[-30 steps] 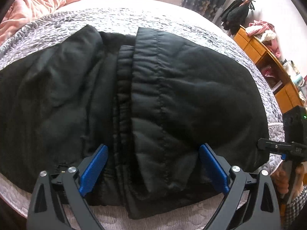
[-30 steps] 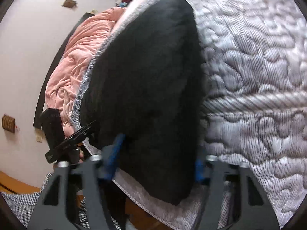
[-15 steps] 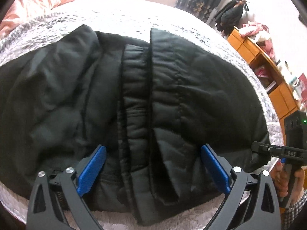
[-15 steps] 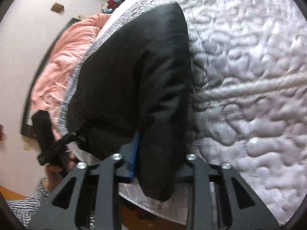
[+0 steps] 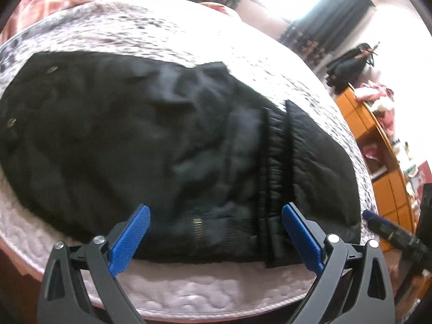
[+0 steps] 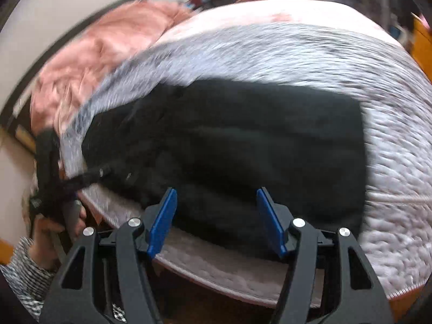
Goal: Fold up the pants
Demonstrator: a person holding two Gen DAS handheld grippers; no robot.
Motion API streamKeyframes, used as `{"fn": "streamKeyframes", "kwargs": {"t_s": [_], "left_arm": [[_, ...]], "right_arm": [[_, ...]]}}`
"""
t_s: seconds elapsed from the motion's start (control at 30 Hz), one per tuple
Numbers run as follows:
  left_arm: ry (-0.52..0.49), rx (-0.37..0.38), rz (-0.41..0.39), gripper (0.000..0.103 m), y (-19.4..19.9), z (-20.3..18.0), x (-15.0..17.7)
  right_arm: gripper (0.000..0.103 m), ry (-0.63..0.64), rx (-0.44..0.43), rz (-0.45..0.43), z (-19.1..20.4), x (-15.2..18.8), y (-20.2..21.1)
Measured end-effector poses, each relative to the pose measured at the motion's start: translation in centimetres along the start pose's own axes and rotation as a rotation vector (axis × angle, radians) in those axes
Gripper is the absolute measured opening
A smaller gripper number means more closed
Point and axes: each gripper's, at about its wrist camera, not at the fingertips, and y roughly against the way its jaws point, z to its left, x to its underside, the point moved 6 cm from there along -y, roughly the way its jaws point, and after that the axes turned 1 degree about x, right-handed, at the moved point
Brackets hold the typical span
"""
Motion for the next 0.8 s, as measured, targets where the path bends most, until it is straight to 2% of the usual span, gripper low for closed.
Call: {"fn": "streamKeyframes", "kwargs": {"t_s": [0.07, 0.2, 0.33, 0.43, 0.5, 0.6, 0.73, 0.8], "left_arm": [[0.021, -0.009, 0.007, 0.099, -0.1, 1.0, 0.2], [0.021, -0.022, 0.041, 0.099, -1.3, 2.1, 1.0], [-0.007, -0.020, 0.036, 0.098, -0.8, 1.9, 1.2], [0.024, 0.021, 0.001, 0.099, 1.4, 2.3, 0.7], [0.062, 0.039, -0.031, 0.099, 3.0, 3.8, -0.1], [0.198, 0.036, -0.088, 0.099, 5.7, 8.5, -1.2], [0.405, -0.009, -0.156, 0.098, 8.4, 16.9, -2.2], [0.496, 0.022, -0.172, 0.097, 8.8, 19.7, -2.4]], "right_arm": [[0.061, 0.009, 0.010, 0.050, 1.3, 0.5, -2.6], [0.061, -0.029, 0.046, 0.131, 0.6, 1.8, -6.7], [0.061, -0.050, 0.025, 0.121, 1.3, 0.9, -5.8], [0.062, -0.049, -0.031, 0.068, 2.9, -0.4, -4.3], [0.067, -0.038, -0.048, 0.050, 4.2, -1.0, -3.6], [0.069, -0.038, -0.094, 0.043, 4.6, -1.3, -3.4], [0.069, -0.062, -0.087, 0.070, 4.4, -1.4, -5.0], [0.069, -0.060, -0.079, 0.080, 3.9, -0.8, -5.5]]}}
